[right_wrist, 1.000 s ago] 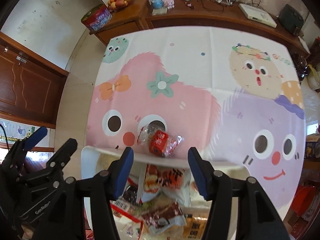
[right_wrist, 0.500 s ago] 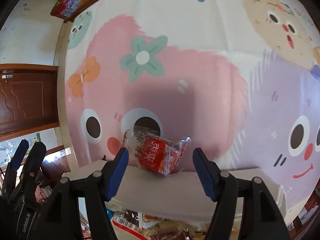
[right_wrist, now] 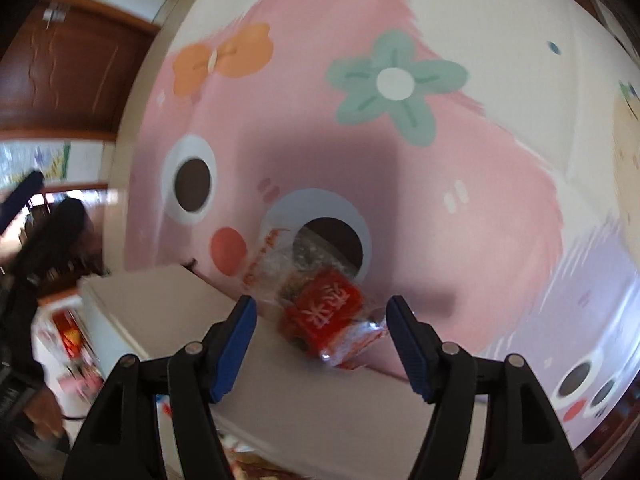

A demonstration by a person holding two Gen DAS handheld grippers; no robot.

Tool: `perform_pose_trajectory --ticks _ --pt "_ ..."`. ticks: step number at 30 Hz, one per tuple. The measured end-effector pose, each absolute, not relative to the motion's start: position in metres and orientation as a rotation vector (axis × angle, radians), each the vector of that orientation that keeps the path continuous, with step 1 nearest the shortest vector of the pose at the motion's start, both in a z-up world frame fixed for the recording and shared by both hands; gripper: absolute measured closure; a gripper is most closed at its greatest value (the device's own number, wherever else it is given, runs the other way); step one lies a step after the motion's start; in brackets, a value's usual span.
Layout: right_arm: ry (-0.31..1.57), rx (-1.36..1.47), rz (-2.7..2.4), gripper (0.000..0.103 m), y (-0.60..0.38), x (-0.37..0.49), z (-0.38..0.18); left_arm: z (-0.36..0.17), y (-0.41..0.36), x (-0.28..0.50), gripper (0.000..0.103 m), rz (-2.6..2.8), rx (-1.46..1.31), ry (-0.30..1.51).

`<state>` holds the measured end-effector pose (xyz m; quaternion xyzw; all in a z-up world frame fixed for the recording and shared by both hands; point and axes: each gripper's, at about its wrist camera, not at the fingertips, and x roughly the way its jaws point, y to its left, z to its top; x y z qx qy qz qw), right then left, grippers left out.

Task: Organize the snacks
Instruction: 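Grasp the red-labelled clear snack bag with the right gripper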

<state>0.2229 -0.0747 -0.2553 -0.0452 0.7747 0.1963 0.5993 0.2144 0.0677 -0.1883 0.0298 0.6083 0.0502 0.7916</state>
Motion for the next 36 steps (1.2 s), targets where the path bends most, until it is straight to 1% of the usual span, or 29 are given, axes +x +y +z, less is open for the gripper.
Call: perform_pose_trajectory --ticks 4,7,9,11,13,14,15,16,18,22,23,25,26,27,36 --pt "1.792 -0.146 0.482 0.032 -0.066 0.222 -0.256 -0.192 0.067 0.213 0.017 0.106 0.046 1.326" --pt "1.773 -0.139 0.492 0.042 -0.059 0.219 -0.253 -0.192 0.065 0.212 0.017 0.101 0.047 1.328" --pt "1.764 -0.118 0.499 0.051 -0.064 0.218 -0.249 -0.192 0.063 0.212 0.017 0.099 0.052 1.327" --pt "1.732 -0.102 0.494 0.057 -0.063 0.216 -0.242 -0.192 0.062 0.212 0.017 0.098 0.052 1.327" --pt "1.711 -0.083 0.49 0.068 -0.063 0.215 -0.238 -0.192 0.062 0.212 0.017 0.098 0.051 1.327" --pt "1.697 -0.054 0.5 0.082 -0.064 0.214 -0.235 -0.192 0.062 0.211 0.017 0.098 0.05 1.329" --pt "1.68 -0.027 0.507 0.101 -0.066 0.215 -0.231 -0.192 0.062 0.211 0.017 0.097 0.05 1.33" --pt "1.684 -0.005 0.496 0.103 -0.067 0.216 -0.228 -0.192 0.062 0.211 0.017 0.096 0.051 1.332" --pt "1.67 -0.014 0.466 0.103 -0.068 0.217 -0.229 -0.192 0.061 0.21 0.017 0.097 0.049 1.33" --pt "1.704 0.046 0.471 0.102 -0.074 0.22 -0.236 -0.191 0.061 0.209 0.017 0.093 0.054 1.327" --pt "1.715 0.055 0.481 0.099 -0.074 0.221 -0.235 -0.191 0.061 0.208 0.017 0.092 0.055 1.326" --pt "1.743 0.093 0.507 0.076 -0.077 0.222 -0.238 -0.192 0.061 0.208 0.017 0.09 0.056 1.327" --pt "1.749 0.105 0.509 0.057 -0.078 0.223 -0.238 -0.192 0.061 0.208 0.017 0.089 0.056 1.328" --pt "1.752 0.102 0.507 0.053 -0.078 0.224 -0.239 -0.193 0.061 0.208 0.017 0.089 0.056 1.329" --pt "1.784 -0.153 0.604 0.053 -0.048 0.232 -0.248 -0.193 0.065 0.208 0.017 0.084 0.037 1.328"
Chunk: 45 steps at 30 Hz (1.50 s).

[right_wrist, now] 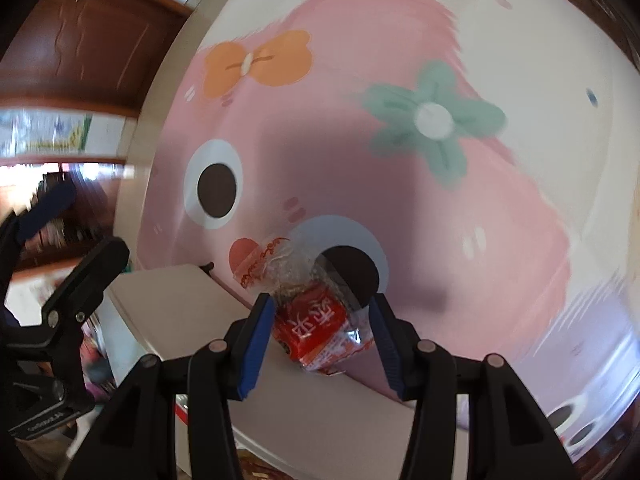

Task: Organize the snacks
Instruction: 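Grasp the red-labelled clear snack bag with the right gripper, then carry the red-labelled bag over the tray and open the right gripper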

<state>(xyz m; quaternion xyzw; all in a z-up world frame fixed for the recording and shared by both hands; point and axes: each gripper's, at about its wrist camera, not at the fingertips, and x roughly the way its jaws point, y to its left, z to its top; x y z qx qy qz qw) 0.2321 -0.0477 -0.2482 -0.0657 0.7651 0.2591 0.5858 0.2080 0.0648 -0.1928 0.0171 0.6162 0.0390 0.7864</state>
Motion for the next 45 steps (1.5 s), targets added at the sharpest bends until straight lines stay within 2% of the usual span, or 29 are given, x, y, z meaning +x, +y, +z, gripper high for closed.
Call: perform_pose_trajectory --ticks 9,15,23,24,25,30,36,45 --pt "1.843 -0.374 0.698 0.052 -0.007 0.226 -0.255 -0.187 0.075 0.207 0.017 0.103 0.012 1.312" --pt "1.872 -0.379 0.695 0.051 0.017 0.227 -0.268 -0.19 0.082 0.206 0.017 0.115 -0.017 1.324" --pt "1.853 -0.411 0.599 0.05 -0.007 0.232 -0.263 -0.186 0.076 0.208 0.017 0.098 -0.033 1.32" --pt "1.865 -0.408 0.594 0.054 -0.008 0.231 -0.263 -0.186 0.074 0.208 0.017 0.095 -0.031 1.319" --pt "1.9 -0.379 0.597 0.055 -0.009 0.227 -0.265 -0.185 0.073 0.208 0.017 0.093 -0.029 1.319" --pt "1.965 -0.215 0.605 0.052 -0.023 0.241 -0.278 -0.183 0.07 0.208 0.017 0.092 -0.023 1.314" --pt "1.922 -0.253 0.493 0.052 -0.016 0.234 -0.276 -0.18 0.079 0.208 0.017 0.115 -0.055 1.315" --pt "1.91 -0.01 0.437 0.055 -0.062 0.24 -0.269 -0.177 0.088 0.202 0.017 0.131 -0.069 1.312"
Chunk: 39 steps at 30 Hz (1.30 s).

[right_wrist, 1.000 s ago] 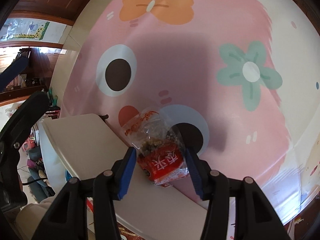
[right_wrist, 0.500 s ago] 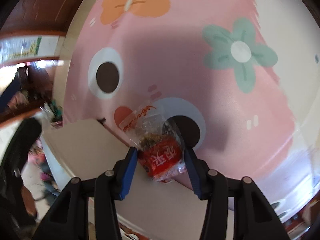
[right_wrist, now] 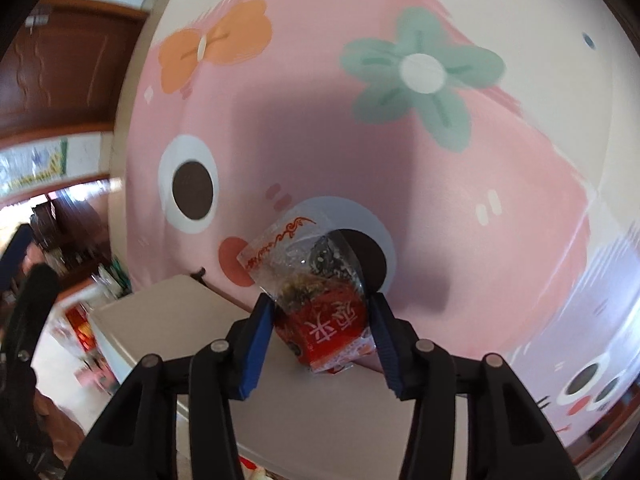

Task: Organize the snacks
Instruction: 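Carry the red-labelled bag over the tray and open the right gripper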

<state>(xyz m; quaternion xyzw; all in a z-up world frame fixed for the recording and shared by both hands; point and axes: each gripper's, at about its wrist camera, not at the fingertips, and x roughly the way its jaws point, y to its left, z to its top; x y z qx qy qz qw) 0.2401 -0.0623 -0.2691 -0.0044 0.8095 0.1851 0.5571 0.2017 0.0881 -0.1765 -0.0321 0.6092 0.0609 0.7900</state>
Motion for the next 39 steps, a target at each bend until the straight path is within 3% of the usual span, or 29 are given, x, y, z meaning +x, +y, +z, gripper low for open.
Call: perform_pose_trajectory --ticks 9,23,39 --pt "1.718 0.136 0.405 0.055 -0.097 0.236 -0.226 -0.162 0.076 0.197 0.017 0.094 -0.03 1.282" --pt "1.44 0.116 0.362 0.055 -0.126 0.17 -0.087 -0.098 0.044 0.149 0.017 -0.055 0.032 1.2" --pt "1.273 0.105 0.183 0.054 -0.127 0.05 -0.028 -0.057 0.024 0.064 0.007 -0.187 0.117 1.124"
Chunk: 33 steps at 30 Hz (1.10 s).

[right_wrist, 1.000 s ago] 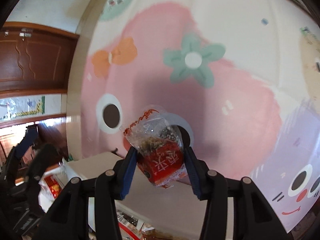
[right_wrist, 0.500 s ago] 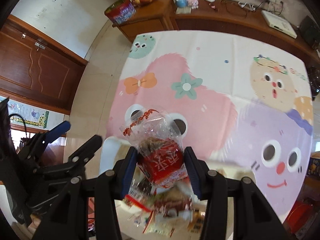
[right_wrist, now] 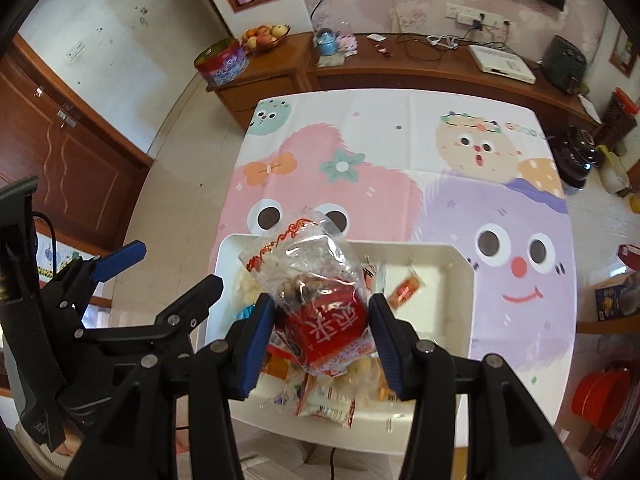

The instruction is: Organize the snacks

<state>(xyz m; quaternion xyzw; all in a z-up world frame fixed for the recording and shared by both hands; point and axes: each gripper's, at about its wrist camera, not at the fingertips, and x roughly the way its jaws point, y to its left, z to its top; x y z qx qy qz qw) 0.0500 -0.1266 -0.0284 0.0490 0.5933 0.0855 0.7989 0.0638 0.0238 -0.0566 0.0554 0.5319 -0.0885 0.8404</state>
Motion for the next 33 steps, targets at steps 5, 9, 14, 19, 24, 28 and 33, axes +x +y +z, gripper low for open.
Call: perform_pose_trajectory --ticks 5,9,14,19,24,28,33 --pt "1.247 0.11 0.143 0.053 -0.127 0.028 -0.021 -0.05 0.024 0.05 0.003 -0.193 0.136 1.107" --pt "1.219 0.13 0.116 0.053 -0.13 0.015 -0.015 -0.048 0.02 0.04 0.001 -0.218 0.142 1.106" --pt "1.178 0.102 0.1 0.053 -0.127 0.001 -0.009 -0.044 0.016 0.03 0.001 -0.218 0.15 1.09" --pt "1.128 0.092 0.084 0.053 -0.128 -0.012 -0.002 -0.038 0.012 0.022 0.001 -0.223 0.152 1.071" --pt "1.058 0.094 0.045 0.053 -0.134 -0.029 0.008 -0.028 0.007 0.013 0.001 -0.226 0.141 1.035" --pt "0.996 0.093 0.014 0.052 -0.14 -0.04 0.016 -0.02 0.002 0.007 0.001 -0.224 0.123 1.013" --pt "0.943 0.093 -0.002 0.053 -0.151 -0.048 0.026 -0.006 -0.007 -0.001 0.001 -0.2 0.117 0.974"
